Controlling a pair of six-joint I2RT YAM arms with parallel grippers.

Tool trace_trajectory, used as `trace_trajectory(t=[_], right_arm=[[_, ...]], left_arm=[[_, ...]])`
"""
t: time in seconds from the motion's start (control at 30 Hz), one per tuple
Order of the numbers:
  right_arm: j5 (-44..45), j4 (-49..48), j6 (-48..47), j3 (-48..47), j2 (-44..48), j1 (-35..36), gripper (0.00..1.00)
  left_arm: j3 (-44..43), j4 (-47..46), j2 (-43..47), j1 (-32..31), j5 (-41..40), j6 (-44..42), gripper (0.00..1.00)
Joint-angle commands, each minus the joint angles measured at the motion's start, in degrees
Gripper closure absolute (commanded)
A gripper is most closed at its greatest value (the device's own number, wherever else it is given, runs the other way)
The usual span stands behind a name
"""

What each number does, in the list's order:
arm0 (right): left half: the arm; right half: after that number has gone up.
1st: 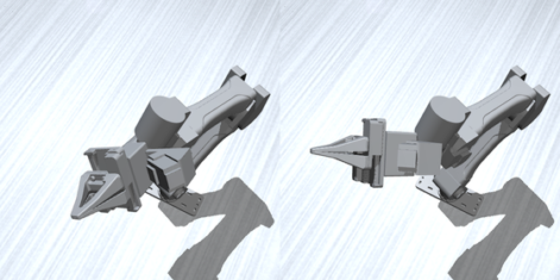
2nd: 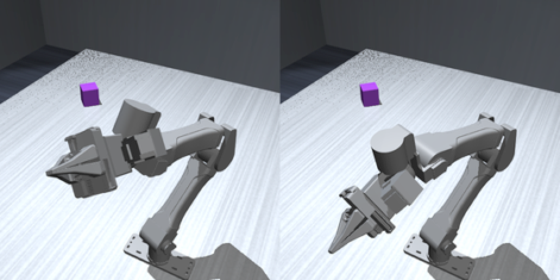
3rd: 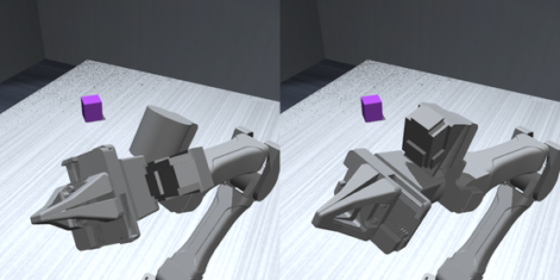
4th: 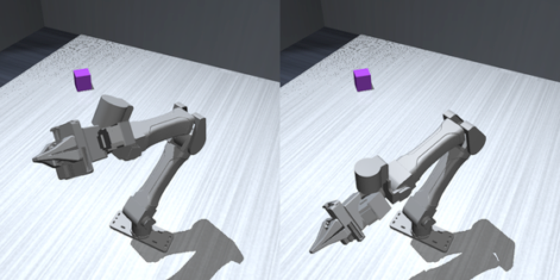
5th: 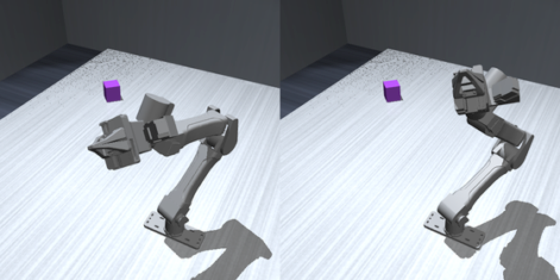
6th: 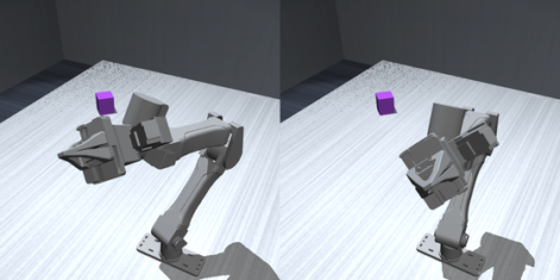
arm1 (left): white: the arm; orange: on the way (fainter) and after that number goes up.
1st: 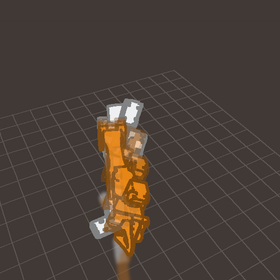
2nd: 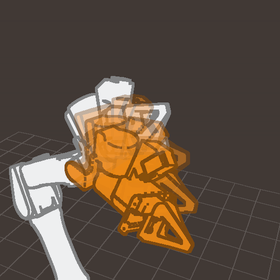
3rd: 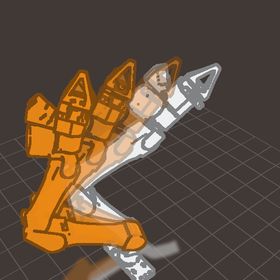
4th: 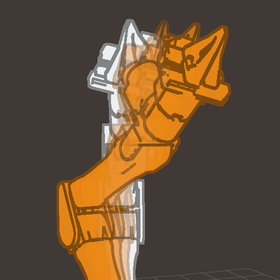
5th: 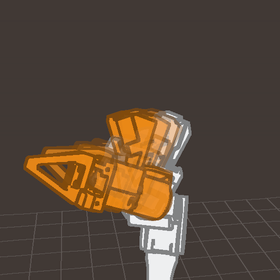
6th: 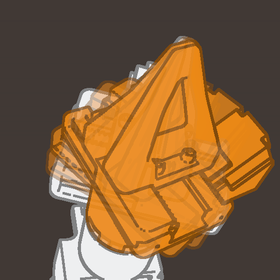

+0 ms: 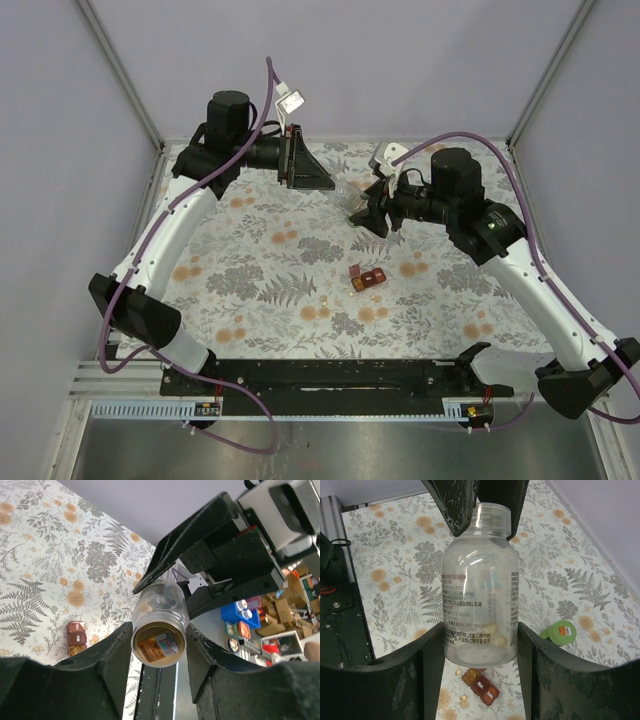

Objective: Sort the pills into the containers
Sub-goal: Screw the lid of the pill bottle onto the pill bottle.

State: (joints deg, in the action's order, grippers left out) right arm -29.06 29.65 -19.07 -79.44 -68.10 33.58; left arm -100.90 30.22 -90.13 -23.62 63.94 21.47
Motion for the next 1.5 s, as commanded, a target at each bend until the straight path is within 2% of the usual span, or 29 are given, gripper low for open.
trace_trajectory(t=[0.0, 0.2, 0.43, 0.63, 0.93, 1.1, 1.2, 1.47], right_arm=[[-6.3, -2.3, 4.5, -3.0, -0.9, 0.2, 1.0], [-10.8, -2.7, 8.3, -2.8, -1.4, -0.4, 1.0], [-19.0, -6.4, 14.4, -1.5, -2.4, -2.6, 1.0], [-24.2, -9.1, 18.2, -0.3, -3.4, -3.4, 1.0], [-30.1, -14.5, 24.7, 2.5, -3.9, -4.3, 1.0], [-30.3, -15.1, 25.0, 3.3, -3.6, -4.4, 1.0], [-29.5, -14.8, 24.3, 3.8, -3.1, -4.4, 1.0], [-26.4, -12.6, 21.6, 3.9, -1.9, -4.4, 1.0]], left_arm=[[-2.5, -1.7, 2.7, -0.4, 8.1, -7.6, 0.99], [-1.8, 3.3, 3.9, -0.4, 10.9, -18.8, 1.0], [-3.2, 19.4, 5.0, -1.8, 6.3, -40.2, 1.0], [-1.1, 22.7, 6.5, -3.3, 1.5, -47.5, 1.0], [-0.3, 22.7, 7.5, -3.8, 0.4, -52.2, 0.98], [-1.0, 22.7, 7.2, -3.9, 0.0, -52.6, 0.85], [-1.8, 22.9, 6.9, -3.9, -0.5, -51.4, 0.73], [-2.3, 20.2, 6.6, -4.0, -1.3, -46.5, 0.26]])
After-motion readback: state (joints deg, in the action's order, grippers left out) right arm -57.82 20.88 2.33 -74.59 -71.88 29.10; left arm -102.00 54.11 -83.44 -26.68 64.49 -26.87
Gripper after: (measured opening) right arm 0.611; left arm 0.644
